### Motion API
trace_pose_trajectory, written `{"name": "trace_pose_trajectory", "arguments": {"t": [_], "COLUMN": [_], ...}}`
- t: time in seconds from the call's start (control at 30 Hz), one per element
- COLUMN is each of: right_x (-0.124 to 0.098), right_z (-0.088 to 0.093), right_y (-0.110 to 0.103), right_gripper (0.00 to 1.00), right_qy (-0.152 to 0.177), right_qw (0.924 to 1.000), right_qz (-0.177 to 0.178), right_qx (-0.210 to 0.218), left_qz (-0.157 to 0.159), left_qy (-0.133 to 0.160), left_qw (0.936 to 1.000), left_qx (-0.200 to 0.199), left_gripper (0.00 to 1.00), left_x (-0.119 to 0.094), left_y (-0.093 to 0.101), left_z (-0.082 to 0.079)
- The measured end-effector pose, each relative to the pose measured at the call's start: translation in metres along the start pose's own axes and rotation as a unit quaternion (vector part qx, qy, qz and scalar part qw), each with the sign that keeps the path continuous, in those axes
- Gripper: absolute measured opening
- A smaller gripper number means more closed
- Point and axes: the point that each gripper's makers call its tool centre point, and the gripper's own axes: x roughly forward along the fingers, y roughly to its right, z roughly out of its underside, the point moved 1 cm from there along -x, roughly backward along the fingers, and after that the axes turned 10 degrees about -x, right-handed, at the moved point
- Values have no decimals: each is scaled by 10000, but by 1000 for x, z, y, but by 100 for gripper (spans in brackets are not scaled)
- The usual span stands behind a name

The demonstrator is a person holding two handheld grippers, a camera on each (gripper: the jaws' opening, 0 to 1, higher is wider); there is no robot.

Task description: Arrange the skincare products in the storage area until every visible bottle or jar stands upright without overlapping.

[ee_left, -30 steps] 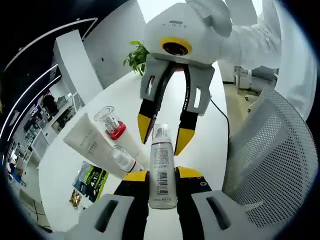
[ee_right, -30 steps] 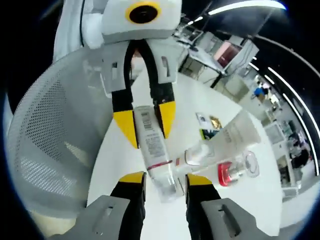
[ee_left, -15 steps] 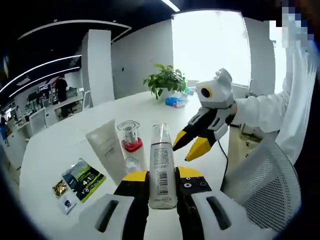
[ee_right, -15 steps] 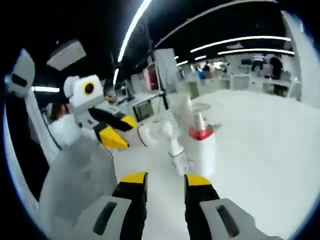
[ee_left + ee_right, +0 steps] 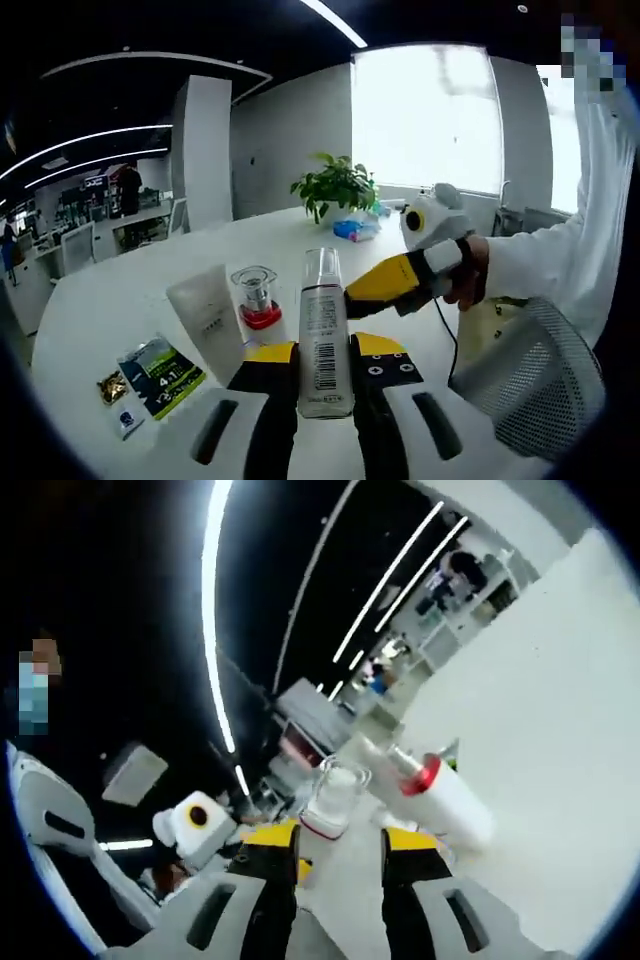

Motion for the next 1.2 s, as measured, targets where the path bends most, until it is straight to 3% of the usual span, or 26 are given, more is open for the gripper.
{"name": "trace_pose_trajectory", "arguments": {"t": [0.17, 0.4, 0.47, 0.5, 0.6, 0.63, 0.73, 0.87, 1.03, 1.13, 1.2], "right_x": [9, 12, 12, 12, 12, 11, 9, 8, 11, 12, 9], "right_z": [4, 9, 10, 9, 8, 6, 1, 5, 10, 0, -4], "right_y": [-1, -4, 1, 2, 5, 10, 14, 11, -1, -9, -17], "right_gripper": [29, 20, 17, 15, 13, 13, 13, 13, 13, 13, 13], "right_qy": [19, -27, -57, -44, 9, 62, 105, -103, -388, -386, -598], "right_qw": [9997, 9963, 9945, 9941, 9936, 9938, 9936, 9953, 9947, 9910, 9816], "right_qz": [81, 108, 296, 344, 559, 731, 901, 898, 814, 480, 124], "right_qx": [244, 851, 1003, 1024, 983, 839, 675, 360, -503, -1185, -1811], "left_qz": [-1, -72, -63, -110, -145, -207, -351, -443, -458, -68, 580], "left_qy": [20, -47, -37, -5, -120, -344, -742, -702, -741, -679, -791], "left_qw": [9997, 9981, 9973, 9946, 9949, 9910, 9836, 9865, 9846, 9871, 9900], "left_qx": [257, 613, 728, 1031, 987, 1276, 1604, 1410, 1519, 1445, 1012], "left_gripper": [16, 16, 16, 16, 18, 25, 46, 30, 29, 27, 29], "left_x": [2, 3, 2, 2, 5, 6, 9, 12, 15, 16, 14], "left_y": [5, 6, 6, 4, 8, 7, 6, 4, 0, 10, 26], "left_z": [-1, 2, 3, 1, 4, 10, 23, 22, 19, 16, 19]}}
